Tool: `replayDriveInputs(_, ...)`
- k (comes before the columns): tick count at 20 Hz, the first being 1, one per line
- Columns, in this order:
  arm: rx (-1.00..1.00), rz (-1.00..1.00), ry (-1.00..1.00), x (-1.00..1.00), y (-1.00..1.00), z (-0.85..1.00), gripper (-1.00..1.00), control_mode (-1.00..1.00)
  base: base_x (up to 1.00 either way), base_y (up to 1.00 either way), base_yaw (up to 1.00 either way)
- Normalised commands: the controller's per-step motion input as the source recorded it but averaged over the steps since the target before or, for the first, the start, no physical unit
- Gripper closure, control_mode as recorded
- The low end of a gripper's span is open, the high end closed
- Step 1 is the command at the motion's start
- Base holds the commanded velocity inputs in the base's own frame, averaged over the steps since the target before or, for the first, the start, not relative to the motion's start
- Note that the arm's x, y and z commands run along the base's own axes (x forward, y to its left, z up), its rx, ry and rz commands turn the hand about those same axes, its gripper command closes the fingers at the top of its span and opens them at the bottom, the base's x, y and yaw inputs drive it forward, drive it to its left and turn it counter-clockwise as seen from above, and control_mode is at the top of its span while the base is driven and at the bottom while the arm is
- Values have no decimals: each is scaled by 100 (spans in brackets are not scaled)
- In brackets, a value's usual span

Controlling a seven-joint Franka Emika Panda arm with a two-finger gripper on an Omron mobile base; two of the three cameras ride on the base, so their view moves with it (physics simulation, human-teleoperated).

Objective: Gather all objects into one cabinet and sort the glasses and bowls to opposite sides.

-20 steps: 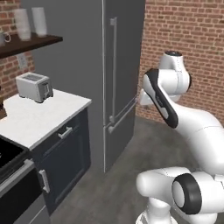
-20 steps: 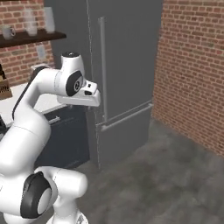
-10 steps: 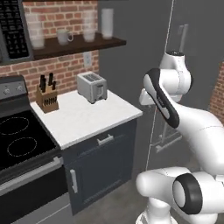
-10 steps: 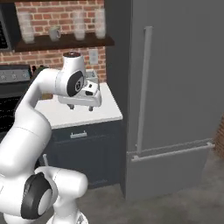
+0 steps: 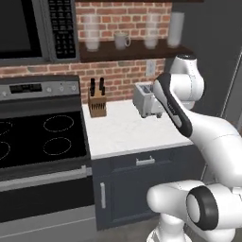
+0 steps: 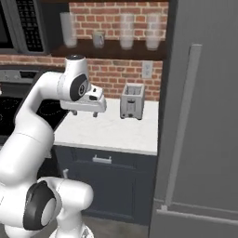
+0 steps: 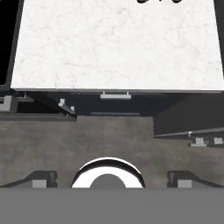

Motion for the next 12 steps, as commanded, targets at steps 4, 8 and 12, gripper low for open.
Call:
replayDriveInputs(4, 0, 0, 0, 0, 0, 0, -100, 100, 35, -49, 43)
replayDriveInputs(8, 0, 0, 0, 0, 0, 0, -100, 100, 46, -28, 17)
replayDriveInputs(12, 0, 0, 0, 0, 0, 0, -100, 100, 79, -2, 4)
